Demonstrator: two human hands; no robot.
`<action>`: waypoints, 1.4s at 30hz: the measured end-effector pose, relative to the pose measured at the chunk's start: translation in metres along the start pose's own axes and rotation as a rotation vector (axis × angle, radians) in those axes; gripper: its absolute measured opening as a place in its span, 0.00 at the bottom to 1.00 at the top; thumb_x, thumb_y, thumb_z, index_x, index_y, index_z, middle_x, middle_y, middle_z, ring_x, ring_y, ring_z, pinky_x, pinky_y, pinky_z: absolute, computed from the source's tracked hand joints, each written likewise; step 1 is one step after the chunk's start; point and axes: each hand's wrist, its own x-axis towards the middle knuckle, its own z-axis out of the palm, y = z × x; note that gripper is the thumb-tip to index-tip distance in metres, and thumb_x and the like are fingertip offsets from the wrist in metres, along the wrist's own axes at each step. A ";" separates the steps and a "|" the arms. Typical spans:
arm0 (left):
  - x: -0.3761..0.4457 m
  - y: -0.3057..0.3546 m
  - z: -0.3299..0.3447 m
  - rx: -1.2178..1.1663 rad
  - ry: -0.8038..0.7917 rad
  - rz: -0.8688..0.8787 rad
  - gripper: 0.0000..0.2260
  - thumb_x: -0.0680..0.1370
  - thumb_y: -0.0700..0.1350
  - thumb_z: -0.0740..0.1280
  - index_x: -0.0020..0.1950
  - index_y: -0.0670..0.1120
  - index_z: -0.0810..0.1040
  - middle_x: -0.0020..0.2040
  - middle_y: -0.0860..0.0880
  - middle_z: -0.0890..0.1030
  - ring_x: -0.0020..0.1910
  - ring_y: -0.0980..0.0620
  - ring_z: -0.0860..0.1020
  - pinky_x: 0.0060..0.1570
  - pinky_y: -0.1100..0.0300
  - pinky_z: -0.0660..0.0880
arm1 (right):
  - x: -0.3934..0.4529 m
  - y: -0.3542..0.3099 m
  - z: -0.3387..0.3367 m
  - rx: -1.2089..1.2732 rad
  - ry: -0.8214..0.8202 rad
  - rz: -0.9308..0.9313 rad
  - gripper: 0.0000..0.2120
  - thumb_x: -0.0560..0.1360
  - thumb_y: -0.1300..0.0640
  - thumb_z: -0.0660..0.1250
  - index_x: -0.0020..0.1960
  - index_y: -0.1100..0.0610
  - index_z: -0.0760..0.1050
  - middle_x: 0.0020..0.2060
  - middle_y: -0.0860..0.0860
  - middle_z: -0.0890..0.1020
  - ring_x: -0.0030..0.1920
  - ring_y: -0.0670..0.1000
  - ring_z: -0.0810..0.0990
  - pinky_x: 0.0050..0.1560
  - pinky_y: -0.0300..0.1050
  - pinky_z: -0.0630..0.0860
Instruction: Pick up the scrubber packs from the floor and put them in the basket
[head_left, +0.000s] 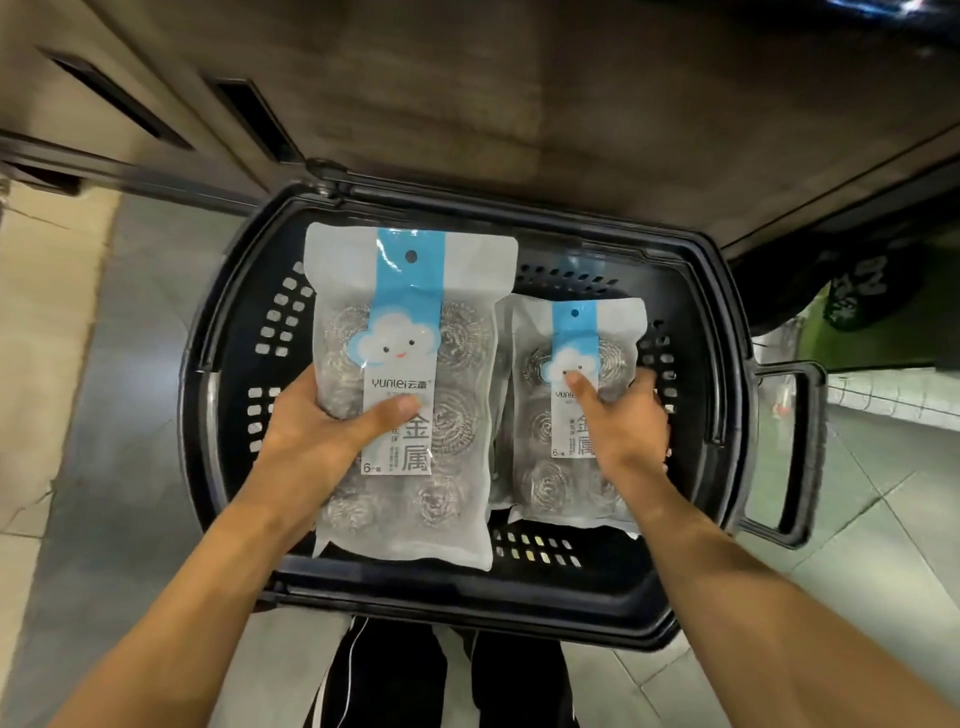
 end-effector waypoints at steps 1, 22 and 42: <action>0.001 0.000 0.000 0.002 0.003 0.002 0.21 0.68 0.41 0.78 0.61 0.46 0.81 0.50 0.48 0.89 0.48 0.50 0.88 0.42 0.60 0.84 | 0.000 0.000 0.001 -0.048 0.036 -0.044 0.39 0.73 0.33 0.72 0.68 0.61 0.67 0.62 0.62 0.78 0.62 0.64 0.79 0.60 0.58 0.78; 0.092 -0.056 0.028 0.383 0.001 -0.081 0.37 0.57 0.67 0.83 0.62 0.57 0.79 0.55 0.55 0.87 0.56 0.52 0.85 0.59 0.46 0.81 | -0.043 -0.027 -0.064 -0.073 0.256 -0.682 0.32 0.79 0.43 0.64 0.75 0.61 0.67 0.76 0.61 0.68 0.75 0.59 0.66 0.75 0.56 0.66; -0.089 0.157 -0.056 0.912 0.466 0.940 0.26 0.80 0.52 0.67 0.76 0.43 0.71 0.69 0.42 0.77 0.66 0.41 0.77 0.65 0.42 0.71 | -0.159 -0.195 -0.160 -0.209 0.090 -1.027 0.37 0.79 0.37 0.60 0.81 0.56 0.60 0.81 0.55 0.64 0.81 0.55 0.60 0.81 0.59 0.55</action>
